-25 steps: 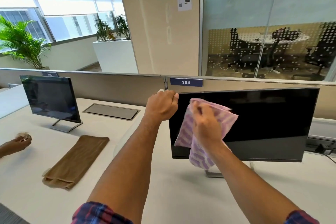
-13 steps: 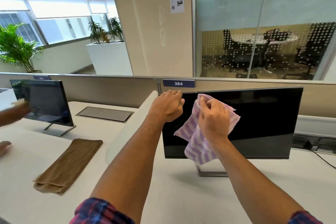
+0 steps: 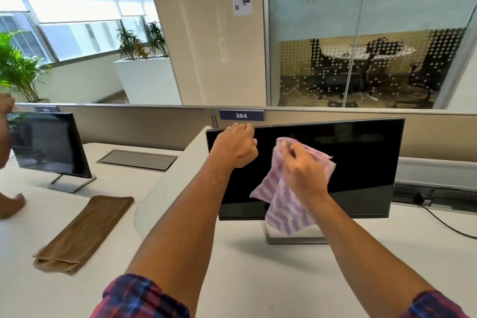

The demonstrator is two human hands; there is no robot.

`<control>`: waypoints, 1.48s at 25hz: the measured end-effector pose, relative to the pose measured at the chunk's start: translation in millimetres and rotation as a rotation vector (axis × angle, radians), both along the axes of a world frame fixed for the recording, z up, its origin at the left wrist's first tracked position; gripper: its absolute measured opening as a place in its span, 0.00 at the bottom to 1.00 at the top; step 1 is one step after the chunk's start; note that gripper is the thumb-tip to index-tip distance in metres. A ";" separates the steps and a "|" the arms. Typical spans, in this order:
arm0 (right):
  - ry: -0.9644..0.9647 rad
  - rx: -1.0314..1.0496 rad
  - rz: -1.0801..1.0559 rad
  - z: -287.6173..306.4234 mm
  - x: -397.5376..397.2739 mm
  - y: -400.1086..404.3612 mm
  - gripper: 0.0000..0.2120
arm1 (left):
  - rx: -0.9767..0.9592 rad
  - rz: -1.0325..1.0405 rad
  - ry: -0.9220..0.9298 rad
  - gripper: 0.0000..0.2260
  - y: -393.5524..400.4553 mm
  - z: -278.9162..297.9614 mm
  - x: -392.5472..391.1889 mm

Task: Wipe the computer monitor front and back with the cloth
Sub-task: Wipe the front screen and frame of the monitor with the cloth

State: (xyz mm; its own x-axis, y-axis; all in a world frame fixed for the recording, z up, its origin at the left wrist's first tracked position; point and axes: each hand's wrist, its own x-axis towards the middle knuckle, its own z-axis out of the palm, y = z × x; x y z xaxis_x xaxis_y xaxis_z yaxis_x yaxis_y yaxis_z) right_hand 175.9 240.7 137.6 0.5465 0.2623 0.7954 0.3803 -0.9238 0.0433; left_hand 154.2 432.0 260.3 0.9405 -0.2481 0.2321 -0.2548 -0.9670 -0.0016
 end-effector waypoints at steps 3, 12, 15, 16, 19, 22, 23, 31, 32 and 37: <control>0.011 -0.007 -0.028 -4.0 -0.1 -5.8 0.23 | 0.018 0.030 0.014 0.16 -3.3 3.9 -0.7; -0.010 -0.281 0.119 -4.0 3.7 -43.7 0.34 | 0.093 0.019 0.060 0.24 -40.0 10.1 -0.5; 0.023 0.003 -0.037 8.8 11.6 -60.0 0.32 | 0.097 -0.003 0.050 0.28 -64.8 7.4 2.9; 0.016 0.023 -0.058 11.2 9.0 -63.0 0.31 | 0.095 -0.006 0.054 0.28 -71.5 6.6 4.6; -0.036 -0.182 -0.024 8.7 6.8 -83.2 0.30 | 0.110 -0.007 0.064 0.29 -82.2 4.0 8.4; 0.037 0.129 -0.136 19.8 9.2 -103.2 0.21 | 0.119 -0.013 0.039 0.29 -82.6 1.6 9.9; 0.041 0.087 -0.093 19.7 6.9 -108.3 0.20 | 0.112 -0.016 0.040 0.29 -82.6 0.9 8.9; -0.026 0.122 -0.211 14.8 4.0 -158.7 0.15 | 0.065 -0.076 0.115 0.28 -77.7 6.4 5.4; -0.070 0.006 -0.235 10.0 5.7 -171.3 0.15 | 0.070 -0.075 0.117 0.28 -77.6 6.0 5.6; -0.051 0.124 -0.350 5.1 13.1 -195.9 0.15 | 0.055 -0.075 0.145 0.28 -76.3 8.3 5.9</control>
State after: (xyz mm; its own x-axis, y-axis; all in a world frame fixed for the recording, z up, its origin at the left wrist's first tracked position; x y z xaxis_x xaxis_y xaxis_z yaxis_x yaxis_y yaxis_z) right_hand 189.0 44.8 142.6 0.5449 -0.0332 0.8378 0.0405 -0.9970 -0.0659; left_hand 160.1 355.7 268.6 0.9416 -0.3273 0.0792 -0.3275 -0.9448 -0.0118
